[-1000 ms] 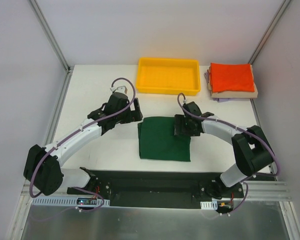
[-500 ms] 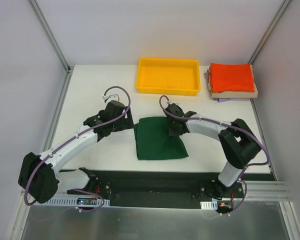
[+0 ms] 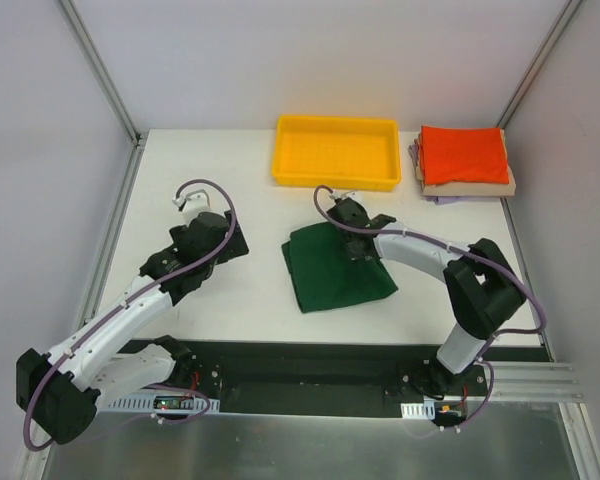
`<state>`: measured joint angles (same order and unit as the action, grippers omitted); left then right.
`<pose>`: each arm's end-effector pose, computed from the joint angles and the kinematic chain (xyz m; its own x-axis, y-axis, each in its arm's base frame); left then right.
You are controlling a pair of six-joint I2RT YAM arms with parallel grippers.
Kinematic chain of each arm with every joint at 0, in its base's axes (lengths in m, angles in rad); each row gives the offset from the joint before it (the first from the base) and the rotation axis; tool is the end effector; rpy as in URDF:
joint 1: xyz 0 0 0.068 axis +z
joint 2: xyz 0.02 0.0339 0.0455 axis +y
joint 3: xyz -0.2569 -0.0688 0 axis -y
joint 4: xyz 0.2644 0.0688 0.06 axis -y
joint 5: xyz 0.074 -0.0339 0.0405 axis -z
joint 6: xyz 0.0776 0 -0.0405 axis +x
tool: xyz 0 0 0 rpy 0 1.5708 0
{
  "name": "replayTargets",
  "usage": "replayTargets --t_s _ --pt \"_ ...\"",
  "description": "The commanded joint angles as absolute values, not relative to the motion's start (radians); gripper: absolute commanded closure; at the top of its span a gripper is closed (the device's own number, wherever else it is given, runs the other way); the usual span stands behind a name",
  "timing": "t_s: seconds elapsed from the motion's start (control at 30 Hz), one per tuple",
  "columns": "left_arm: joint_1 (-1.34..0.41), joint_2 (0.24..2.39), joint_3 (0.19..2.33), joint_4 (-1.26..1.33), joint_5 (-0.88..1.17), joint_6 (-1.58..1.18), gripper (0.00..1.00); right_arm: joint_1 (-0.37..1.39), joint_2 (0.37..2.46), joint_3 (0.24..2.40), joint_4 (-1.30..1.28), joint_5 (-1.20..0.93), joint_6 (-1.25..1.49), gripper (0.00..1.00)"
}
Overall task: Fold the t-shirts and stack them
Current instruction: Put the neatly folded tshirt into the corner of the board with the right arm
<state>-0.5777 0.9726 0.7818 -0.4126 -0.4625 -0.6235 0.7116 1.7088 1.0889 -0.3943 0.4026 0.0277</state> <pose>0.2404 -0.1154 0.2532 -0.4916 -0.3033 -0.8163 -0.1307 0.9525 -0.2752 0.3093 0.2266 0.1397 -0.6551 -0.5312 -0.5373 -0.4261 0.8470 -0.3179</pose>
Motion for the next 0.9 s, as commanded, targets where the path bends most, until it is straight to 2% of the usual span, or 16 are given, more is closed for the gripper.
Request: replayTargets --t_s 0.0,0.13,0.23,0.57,0.87 --pt "-0.566 0.902 0.755 -0.437 -0.597 -0.650 0.01 0.701 1.571 1.134 -0.352 0.692 -0.194 1.00" --pt "-0.566 0.870 0.749 -0.437 -0.655 -0.652 0.01 0.675 1.528 1.135 -0.244 0.811 -0.409 1.00" --pt "-0.566 0.853 0.747 -0.439 -0.698 -0.652 0.01 0.621 1.511 1.160 -0.201 0.821 -0.517 0.99" --pt "-0.565 0.793 0.756 -0.437 -0.804 -0.661 0.01 0.433 1.450 1.316 -0.164 0.683 -0.748 1.00" --pt "-0.565 0.790 0.834 -0.437 -0.932 -0.627 0.01 0.335 1.523 1.512 -0.207 0.638 -0.882 1.00"
